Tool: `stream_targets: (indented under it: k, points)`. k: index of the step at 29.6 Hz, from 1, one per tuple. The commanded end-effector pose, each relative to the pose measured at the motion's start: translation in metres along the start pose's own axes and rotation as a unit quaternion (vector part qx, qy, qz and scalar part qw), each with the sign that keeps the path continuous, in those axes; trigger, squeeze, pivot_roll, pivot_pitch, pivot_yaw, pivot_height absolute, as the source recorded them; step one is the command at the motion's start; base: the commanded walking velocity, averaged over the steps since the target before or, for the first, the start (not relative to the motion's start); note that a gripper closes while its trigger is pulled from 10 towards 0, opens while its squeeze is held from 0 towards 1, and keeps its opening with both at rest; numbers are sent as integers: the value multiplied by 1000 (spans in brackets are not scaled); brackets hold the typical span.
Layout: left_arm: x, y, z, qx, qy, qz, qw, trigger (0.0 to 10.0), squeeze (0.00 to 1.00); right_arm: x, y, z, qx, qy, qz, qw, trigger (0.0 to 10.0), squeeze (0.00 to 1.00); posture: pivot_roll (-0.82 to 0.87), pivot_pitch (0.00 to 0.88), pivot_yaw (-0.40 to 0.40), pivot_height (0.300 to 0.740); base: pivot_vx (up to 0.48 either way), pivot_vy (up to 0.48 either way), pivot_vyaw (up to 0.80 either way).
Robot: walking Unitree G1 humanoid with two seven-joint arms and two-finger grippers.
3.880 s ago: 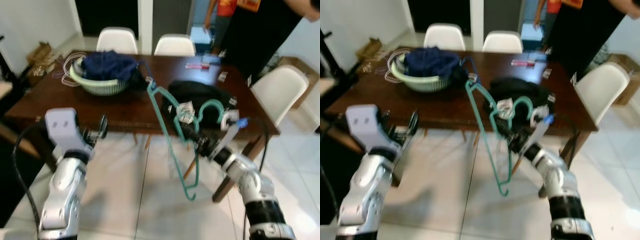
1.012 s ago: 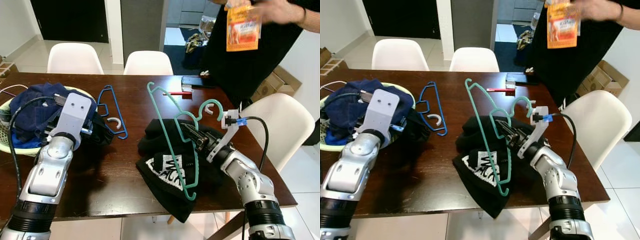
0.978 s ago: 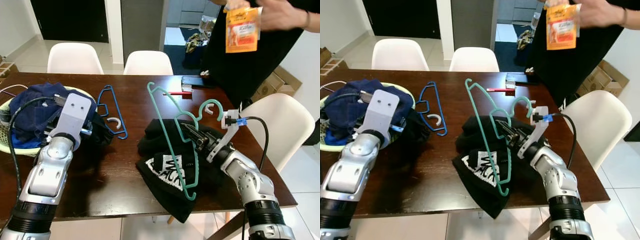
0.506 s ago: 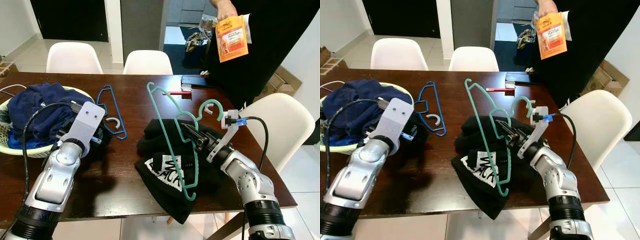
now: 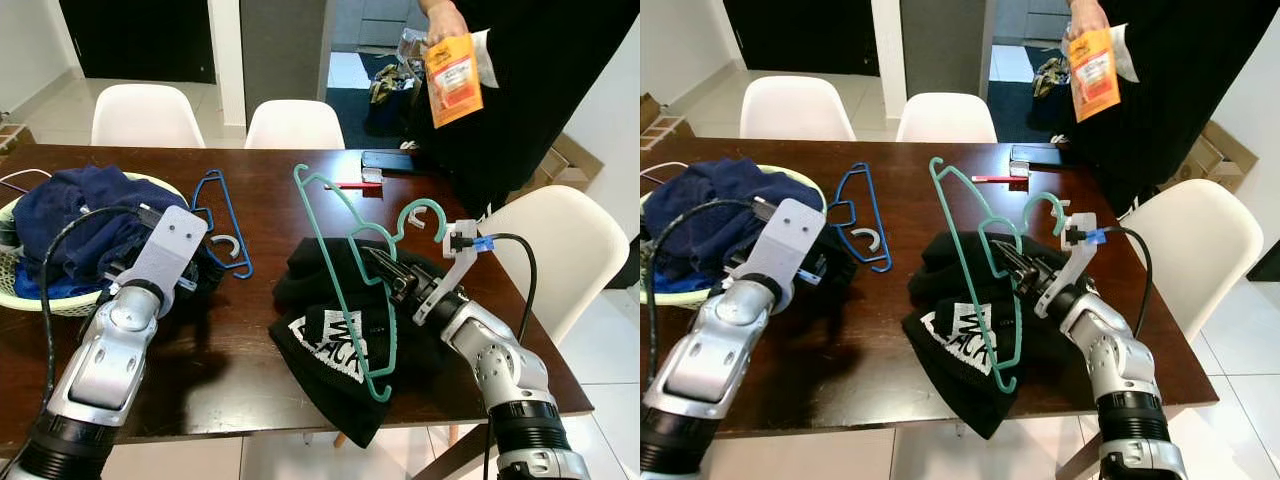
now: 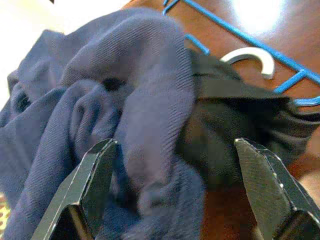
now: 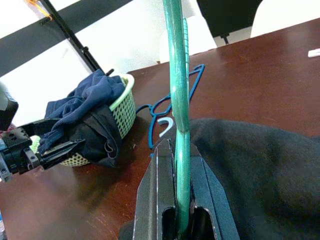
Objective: Hang hanger
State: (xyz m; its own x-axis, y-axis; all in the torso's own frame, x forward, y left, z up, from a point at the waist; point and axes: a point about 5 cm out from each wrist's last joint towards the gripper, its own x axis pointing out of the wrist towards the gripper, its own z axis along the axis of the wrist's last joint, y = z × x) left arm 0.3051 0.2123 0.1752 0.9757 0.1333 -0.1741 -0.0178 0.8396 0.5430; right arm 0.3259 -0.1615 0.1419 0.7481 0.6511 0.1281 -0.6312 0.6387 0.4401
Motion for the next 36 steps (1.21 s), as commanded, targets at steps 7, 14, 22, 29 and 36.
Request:
stream_targets:
  k: [7, 14, 22, 29, 36]
  points:
    - [-3, 6, -4, 4, 6, 16, 1000, 0, 0, -3, -1, -2, 8, 0, -2, 1000, 10000, 0, 65, 28, -52, 740, 0, 0, 0]
    - [-3, 12, 2, 4, -2, 31, 1000, 0, 0, -3, 0, -1, 9, 0, -2, 1000, 10000, 0, 68, 31, -51, 740, 0, 0, 0]
    - [-3, 29, 15, 7, -31, 61, 998, 0, 0, -2, 0, -1, 12, -3, -2, 1000, 10000, 0, 70, 33, -45, 740, 0, 0, 0]
    - [-9, 66, 47, 5, -100, 141, 985, 0, 0, -3, 0, -1, 15, -6, -2, 1000, 10000, 0, 75, 32, -50, 740, 0, 0, 0]
    - [-46, 143, 125, -7, -261, 274, 926, 0, 0, -2, -1, -1, 21, -8, -2, 1000, 10000, 0, 82, 26, -52, 740, 0, 0, 0]
